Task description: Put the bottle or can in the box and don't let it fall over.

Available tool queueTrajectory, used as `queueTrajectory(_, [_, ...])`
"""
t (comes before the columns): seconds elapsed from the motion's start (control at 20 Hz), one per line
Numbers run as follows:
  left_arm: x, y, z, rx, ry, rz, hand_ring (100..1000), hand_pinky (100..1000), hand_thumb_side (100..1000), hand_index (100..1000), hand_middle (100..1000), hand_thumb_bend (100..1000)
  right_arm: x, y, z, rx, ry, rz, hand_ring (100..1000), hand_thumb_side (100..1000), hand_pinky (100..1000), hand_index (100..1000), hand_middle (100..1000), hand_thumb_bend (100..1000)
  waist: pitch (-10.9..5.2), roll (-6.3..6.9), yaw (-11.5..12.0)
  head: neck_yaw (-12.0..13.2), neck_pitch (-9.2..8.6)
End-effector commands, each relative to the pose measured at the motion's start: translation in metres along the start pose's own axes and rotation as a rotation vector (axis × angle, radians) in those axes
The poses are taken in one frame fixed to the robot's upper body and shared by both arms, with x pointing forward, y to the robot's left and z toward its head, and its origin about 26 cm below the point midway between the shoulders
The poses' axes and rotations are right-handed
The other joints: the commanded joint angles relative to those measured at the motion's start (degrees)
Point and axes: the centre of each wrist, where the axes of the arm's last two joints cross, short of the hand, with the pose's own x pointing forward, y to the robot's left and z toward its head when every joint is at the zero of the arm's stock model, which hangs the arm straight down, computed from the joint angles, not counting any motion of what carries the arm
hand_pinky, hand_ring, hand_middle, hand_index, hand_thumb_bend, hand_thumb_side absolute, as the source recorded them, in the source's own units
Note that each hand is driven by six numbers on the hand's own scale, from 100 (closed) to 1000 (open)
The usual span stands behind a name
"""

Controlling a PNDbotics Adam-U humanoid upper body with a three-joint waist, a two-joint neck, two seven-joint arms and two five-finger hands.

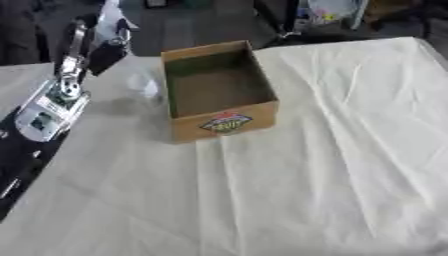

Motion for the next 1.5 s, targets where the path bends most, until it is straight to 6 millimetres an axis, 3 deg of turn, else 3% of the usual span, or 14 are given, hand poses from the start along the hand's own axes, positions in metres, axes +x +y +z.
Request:
queueTrajectory(0.05, [0.019,0.021,-0.008,0.041,-0.066,-0.008,1000,844,425,524,490,100,0.007,0.000,-0.006,0.032,-0.010,0.012,1000,470,752,922,1000,100,-0.38,-0.14,0.03,-0.20,-0.42])
queueTrajectory(0.45, [0.060,0.034,-0.012,0.039,-0.181,0.048,1000,833,455,520,481,100,0.006,0.000,-0.006,0.035,-0.011,-0.002,1000,470,736,916,1000,100,-0.49,-0.04,-0.24,-1.31,-1.18])
queueTrajectory(0.75, [0.079,0.029,-0.014,-0.011,-0.233,0.061,1000,830,453,521,484,100,0.007,0.000,-0.007,0.007,-0.021,-0.011,1000,470,698,898,978,100,-0.47,0.07,-1.20,-2.25,-2.14])
queueTrajectory(1.05, [0.071,0.011,-0.016,-0.090,-0.218,0.006,1000,835,427,528,502,100,0.006,0.000,-0.009,-0.035,-0.027,-0.015,995,470,590,866,945,100,-0.05,0.14,-2.48,-3.40,-3.29])
queueTrajectory(1.15, [0.064,0.003,-0.017,-0.134,-0.205,-0.003,1000,852,407,547,530,100,0.006,0.000,-0.009,-0.046,-0.027,-0.015,979,470,525,852,931,100,0.11,0.16,-2.78,-3.82,-3.48])
queueTrajectory(1.35, [0.048,-0.010,-0.018,-0.219,-0.156,0.005,1000,867,388,563,555,100,0.006,0.000,-0.010,-0.062,-0.023,-0.010,966,470,481,846,922,100,0.47,0.11,-3.26,-4.34,-3.97])
queueTrajectory(1.45, [0.041,-0.013,-0.018,-0.248,-0.142,0.004,1000,877,375,592,591,100,0.005,0.000,-0.010,-0.065,-0.022,-0.008,964,470,470,845,919,100,0.58,0.07,-3.45,-4.51,-4.23])
queueTrajectory(1.5, [0.039,-0.015,-0.018,-0.263,-0.140,0.001,1000,899,353,660,680,100,0.005,0.000,-0.010,-0.064,-0.021,-0.007,963,470,464,846,919,100,0.62,0.07,-3.50,-4.56,-4.36])
